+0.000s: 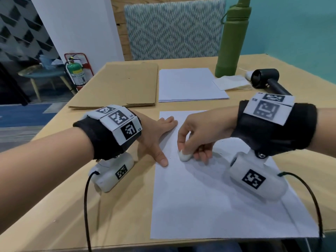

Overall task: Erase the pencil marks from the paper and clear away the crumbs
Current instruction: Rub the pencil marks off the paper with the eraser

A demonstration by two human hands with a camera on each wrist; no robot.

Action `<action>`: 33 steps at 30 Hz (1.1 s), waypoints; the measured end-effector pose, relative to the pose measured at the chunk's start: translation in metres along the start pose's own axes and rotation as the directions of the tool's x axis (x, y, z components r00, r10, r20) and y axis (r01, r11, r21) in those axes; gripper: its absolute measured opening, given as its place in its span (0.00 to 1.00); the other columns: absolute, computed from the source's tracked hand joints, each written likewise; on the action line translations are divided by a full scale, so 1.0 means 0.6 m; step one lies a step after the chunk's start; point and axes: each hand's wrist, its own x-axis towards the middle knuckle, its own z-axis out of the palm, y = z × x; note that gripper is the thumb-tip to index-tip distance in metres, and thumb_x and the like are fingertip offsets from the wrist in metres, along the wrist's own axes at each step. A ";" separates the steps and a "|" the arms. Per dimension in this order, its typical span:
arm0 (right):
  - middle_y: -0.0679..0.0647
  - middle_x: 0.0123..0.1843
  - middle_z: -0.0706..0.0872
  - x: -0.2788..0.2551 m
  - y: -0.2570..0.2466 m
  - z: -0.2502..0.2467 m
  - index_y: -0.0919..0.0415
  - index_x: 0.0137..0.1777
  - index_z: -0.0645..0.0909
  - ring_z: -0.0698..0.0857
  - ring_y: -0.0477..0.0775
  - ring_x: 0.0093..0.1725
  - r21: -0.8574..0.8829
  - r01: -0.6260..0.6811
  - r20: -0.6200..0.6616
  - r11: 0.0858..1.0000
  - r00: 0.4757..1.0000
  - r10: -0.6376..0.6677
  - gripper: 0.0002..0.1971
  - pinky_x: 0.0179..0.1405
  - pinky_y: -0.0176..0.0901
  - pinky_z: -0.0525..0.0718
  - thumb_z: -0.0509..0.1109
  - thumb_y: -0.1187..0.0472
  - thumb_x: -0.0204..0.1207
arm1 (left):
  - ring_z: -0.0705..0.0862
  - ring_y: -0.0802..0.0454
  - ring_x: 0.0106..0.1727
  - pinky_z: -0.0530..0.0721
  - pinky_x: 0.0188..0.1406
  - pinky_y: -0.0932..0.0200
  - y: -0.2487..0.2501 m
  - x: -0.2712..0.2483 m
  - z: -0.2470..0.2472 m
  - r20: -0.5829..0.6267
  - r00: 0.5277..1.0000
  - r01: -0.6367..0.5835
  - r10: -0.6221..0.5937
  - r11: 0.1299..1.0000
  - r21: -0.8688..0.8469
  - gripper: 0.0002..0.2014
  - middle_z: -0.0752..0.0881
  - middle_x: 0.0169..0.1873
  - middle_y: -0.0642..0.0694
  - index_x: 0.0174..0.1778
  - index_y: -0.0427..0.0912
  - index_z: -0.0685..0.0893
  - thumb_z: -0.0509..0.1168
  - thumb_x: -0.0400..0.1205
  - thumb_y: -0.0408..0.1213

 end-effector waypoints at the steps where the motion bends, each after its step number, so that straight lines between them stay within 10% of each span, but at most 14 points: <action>1: 0.56 0.24 0.83 0.001 -0.001 -0.002 0.67 0.43 0.81 0.82 0.47 0.18 0.006 -0.003 -0.014 1.000 1.000 0.003 0.01 0.20 0.32 0.81 0.70 0.71 0.75 | 0.41 0.58 0.83 0.46 0.81 0.50 0.000 0.000 0.000 0.001 1.000 0.000 0.000 1.000 0.001 0.61 0.35 0.82 0.56 0.80 0.53 0.28 0.73 0.70 0.58; 6: 0.59 0.27 0.84 0.024 -0.001 -0.029 0.71 0.45 0.83 0.82 0.47 0.19 0.057 -0.005 -0.276 0.998 0.961 0.020 0.03 0.25 0.35 0.86 0.71 0.72 0.74 | 0.42 0.59 0.83 0.46 0.80 0.52 0.000 -0.003 -0.001 -0.021 1.000 -0.013 0.013 1.000 0.004 0.61 0.37 0.82 0.57 0.81 0.52 0.29 0.72 0.70 0.57; 12: 0.57 0.25 0.83 0.005 -0.011 -0.002 0.67 0.43 0.81 0.82 0.46 0.18 -0.003 -0.002 -0.029 1.000 1.000 0.002 0.02 0.21 0.31 0.81 0.71 0.71 0.74 | 0.42 0.57 0.84 0.50 0.82 0.46 -0.011 0.012 0.001 -0.011 0.997 -0.080 0.080 0.997 -0.020 0.62 0.40 0.81 0.61 0.82 0.55 0.35 0.75 0.65 0.59; 18: 0.59 0.28 0.85 0.023 -0.010 -0.027 0.67 0.42 0.82 0.83 0.48 0.19 -0.019 -0.016 -0.274 1.000 0.962 0.010 0.02 0.22 0.34 0.83 0.72 0.71 0.74 | 0.43 0.56 0.84 0.49 0.82 0.46 -0.006 0.006 0.000 -0.025 0.999 -0.038 0.038 0.999 0.011 0.62 0.39 0.83 0.55 0.81 0.53 0.30 0.73 0.68 0.59; 23: 0.59 0.29 0.84 -0.002 -0.005 -0.002 0.66 0.48 0.82 0.82 0.47 0.19 -0.073 -0.017 -0.024 0.997 1.000 0.015 0.04 0.23 0.32 0.82 0.72 0.68 0.75 | 0.43 0.56 0.84 0.50 0.82 0.45 -0.006 0.006 0.002 -0.016 0.999 -0.040 0.040 0.999 0.027 0.62 0.37 0.82 0.57 0.81 0.53 0.31 0.73 0.68 0.60; 29: 0.59 0.30 0.84 0.012 -0.002 -0.023 0.68 0.47 0.82 0.82 0.46 0.18 0.005 -0.021 -0.236 1.000 0.972 0.022 0.04 0.22 0.32 0.83 0.72 0.70 0.74 | 0.42 0.56 0.84 0.48 0.82 0.46 -0.004 0.002 0.001 -0.020 1.000 -0.023 0.024 0.999 0.043 0.62 0.35 0.82 0.55 0.81 0.52 0.29 0.72 0.68 0.60; 33: 0.60 0.30 0.85 -0.001 0.003 -0.005 0.67 0.48 0.83 0.83 0.50 0.21 -0.042 -0.022 -0.077 0.999 0.997 0.019 0.05 0.23 0.33 0.83 0.73 0.68 0.74 | 0.41 0.56 0.84 0.48 0.82 0.46 -0.005 0.005 0.002 -0.012 1.000 -0.027 0.028 0.998 0.052 0.62 0.34 0.82 0.56 0.81 0.53 0.29 0.72 0.68 0.61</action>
